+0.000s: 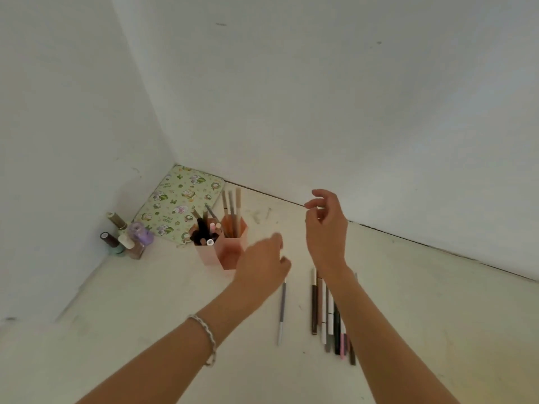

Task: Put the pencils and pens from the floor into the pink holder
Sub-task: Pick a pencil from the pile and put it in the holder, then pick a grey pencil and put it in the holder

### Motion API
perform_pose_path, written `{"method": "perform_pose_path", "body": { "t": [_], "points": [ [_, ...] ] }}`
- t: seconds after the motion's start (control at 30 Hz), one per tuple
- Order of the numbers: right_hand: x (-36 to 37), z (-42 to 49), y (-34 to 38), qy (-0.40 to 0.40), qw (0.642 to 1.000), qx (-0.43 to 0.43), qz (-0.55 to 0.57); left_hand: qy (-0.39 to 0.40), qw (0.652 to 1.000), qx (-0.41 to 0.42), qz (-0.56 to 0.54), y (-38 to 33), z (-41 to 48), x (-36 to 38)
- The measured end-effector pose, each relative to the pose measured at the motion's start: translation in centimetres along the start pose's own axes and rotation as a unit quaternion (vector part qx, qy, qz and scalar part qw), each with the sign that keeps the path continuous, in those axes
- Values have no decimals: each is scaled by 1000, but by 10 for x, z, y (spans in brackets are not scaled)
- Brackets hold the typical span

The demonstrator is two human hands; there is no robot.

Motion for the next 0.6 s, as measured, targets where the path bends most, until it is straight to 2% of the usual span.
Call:
{"method": "perform_pose_path", "body": {
  "t": [0.07,0.17,0.37,0.47,0.6],
  "points": [
    [-17,1,-11,11,999,26,-40,62,996,-22,58,3,-1,36],
    [-36,-6,-29,44,993,50,-94,88,992,-38,81,6,0,63],
    [-48,-29,-61,142,967,130,-167,119,992,-39,-16,7,3,60],
    [-43,-41,-75,216,929,137,-266,64,991,-23,-119,-4,8,33],
    [-29,-56,-87,295,846,43,-442,-37,976,42,-209,-26,11,-8]
  ]
}}
Point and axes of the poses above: each hand's wrist, its own z-axis towards the middle knuckle, its own x-axis out of the palm, y = z × x, the point moved 3 cm from there along z, towards the middle knuckle, and after that the axes turned 8 degrees about -x, right-handed, at the moved point
